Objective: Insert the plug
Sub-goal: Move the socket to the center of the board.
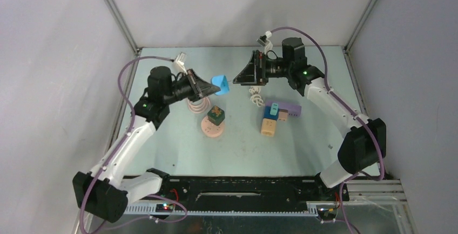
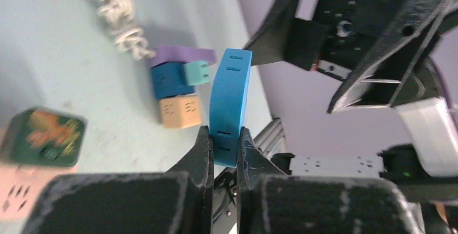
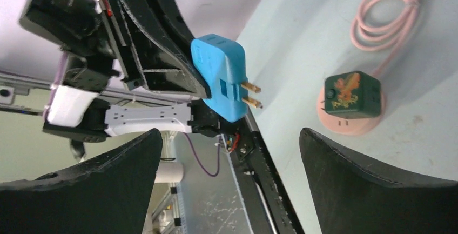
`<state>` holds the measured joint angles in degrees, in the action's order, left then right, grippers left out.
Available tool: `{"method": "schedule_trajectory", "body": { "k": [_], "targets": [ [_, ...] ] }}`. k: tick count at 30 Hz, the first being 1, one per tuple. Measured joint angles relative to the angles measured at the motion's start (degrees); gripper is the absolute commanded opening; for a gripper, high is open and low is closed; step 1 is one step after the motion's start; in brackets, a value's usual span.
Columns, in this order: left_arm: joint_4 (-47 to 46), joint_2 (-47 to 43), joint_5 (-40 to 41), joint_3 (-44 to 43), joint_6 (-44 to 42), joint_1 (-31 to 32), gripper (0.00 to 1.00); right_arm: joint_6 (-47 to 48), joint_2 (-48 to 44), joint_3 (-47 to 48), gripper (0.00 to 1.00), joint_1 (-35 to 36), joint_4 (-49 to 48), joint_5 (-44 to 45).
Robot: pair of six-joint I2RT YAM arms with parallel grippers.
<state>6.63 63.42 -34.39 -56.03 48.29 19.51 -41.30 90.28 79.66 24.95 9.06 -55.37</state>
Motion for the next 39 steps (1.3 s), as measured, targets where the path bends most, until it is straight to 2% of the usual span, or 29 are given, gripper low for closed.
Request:
{"method": "schedule_trajectory", "body": {
  "k": [6,10,14,17,20,25,32,39],
  "targets": [
    [23.08,-4.81,12.98,-4.26,0.17,-0.17,0.0,5.38,-0.28,0.0,1.0,-0.04,6.86,4.28],
    [35.52,-8.09,19.12,-4.61,5.55,-0.2,0.0,9.01,-0.26,0.0,1.0,1.03,11.19,7.82],
    [39.52,-13.22,22.51,-0.2,13.64,-0.2,0.0,12.28,2.27,0.02,0.99,3.43,13.2,10.27],
    [42.36,-15.08,24.3,2.89,17.9,-0.2,0.0,14.16,8.33,0.76,0.95,5.42,14.08,11.52],
    [44.89,-12.13,25.49,2.84,18.8,-0.2,0.0,16.57,17.09,4.87,0.92,7.23,17.31,12.76],
    [48.43,-4.96,27.21,2.05,18.01,-0.2,0.0,20.81,31.52,18.03,0.89,9.25,23.78,15.45],
    [51.01,-2.36,27.61,2.05,16.65,-0.2,0.0,22.49,42.77,35.32,0.74,10.71,26.82,15.47],
    [52.35,-1.88,28.7,2.05,15.89,-0.2,0.0,20.96,46.62,35.71,0.43,11.72,25.68,11.47]
  ]
}}
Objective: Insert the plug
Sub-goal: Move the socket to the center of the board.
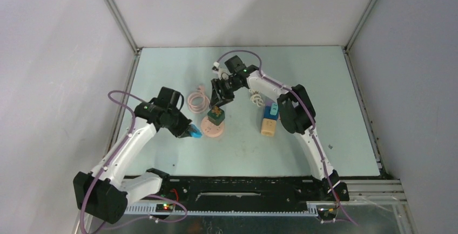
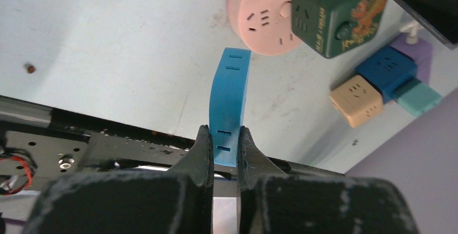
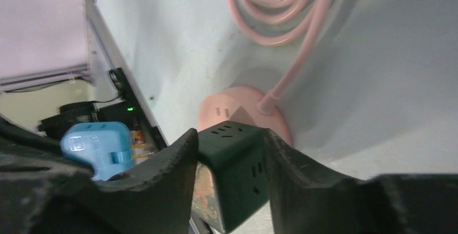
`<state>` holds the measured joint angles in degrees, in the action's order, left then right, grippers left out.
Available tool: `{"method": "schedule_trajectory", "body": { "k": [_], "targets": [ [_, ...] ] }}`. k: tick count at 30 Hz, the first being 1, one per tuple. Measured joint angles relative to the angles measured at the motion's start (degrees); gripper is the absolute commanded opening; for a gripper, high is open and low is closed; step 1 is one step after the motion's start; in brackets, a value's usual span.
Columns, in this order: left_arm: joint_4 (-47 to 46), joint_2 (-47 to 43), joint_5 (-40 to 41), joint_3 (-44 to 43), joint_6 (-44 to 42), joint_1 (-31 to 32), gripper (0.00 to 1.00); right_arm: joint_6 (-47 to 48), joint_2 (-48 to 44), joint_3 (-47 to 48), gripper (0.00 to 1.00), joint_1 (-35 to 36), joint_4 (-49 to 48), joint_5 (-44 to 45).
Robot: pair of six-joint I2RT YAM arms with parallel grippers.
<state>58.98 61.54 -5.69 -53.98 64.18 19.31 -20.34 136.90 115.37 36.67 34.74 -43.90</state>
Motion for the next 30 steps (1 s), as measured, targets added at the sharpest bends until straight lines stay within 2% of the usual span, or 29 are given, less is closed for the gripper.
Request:
{"method": "schedule_trajectory", "body": {
  "k": [4,9,13,17,21,30],
  "targets": [
    [1.86,1.79,1.22,0.0,-1.49,0.0,0.0,-2.71,-0.7,-4.35,0.33,0.02,-3.67,-4.13],
    [1.79,3.61,1.03,0.0,-4.37,0.0,0.0,-5.16,-7.1,-16.68,0.31,-0.74,-7.87,-6.75],
    [0.61,4.17,0.09,0.0,-7.72,0.02,0.0,-7.58,-13.25,-28.48,0.34,-1.79,-9.77,-7.3],
    [-0.57,5.64,-0.76,-0.04,-10.08,1.77,0.0,-10.93,-16.44,-35.85,0.4,-2.49,-10.56,-5.99],
    [-0.26,8.98,-0.83,-1.07,-10.4,6.8,0.0,-14.32,-19.5,-39.52,0.5,-3.15,-11.91,-3.54],
    [-1.14,11.23,-1.38,-4.83,-4.13,15.26,0.0,-18.05,-29.99,-45.03,0.61,-6.78,-15.65,-1.68]
  ]
}}
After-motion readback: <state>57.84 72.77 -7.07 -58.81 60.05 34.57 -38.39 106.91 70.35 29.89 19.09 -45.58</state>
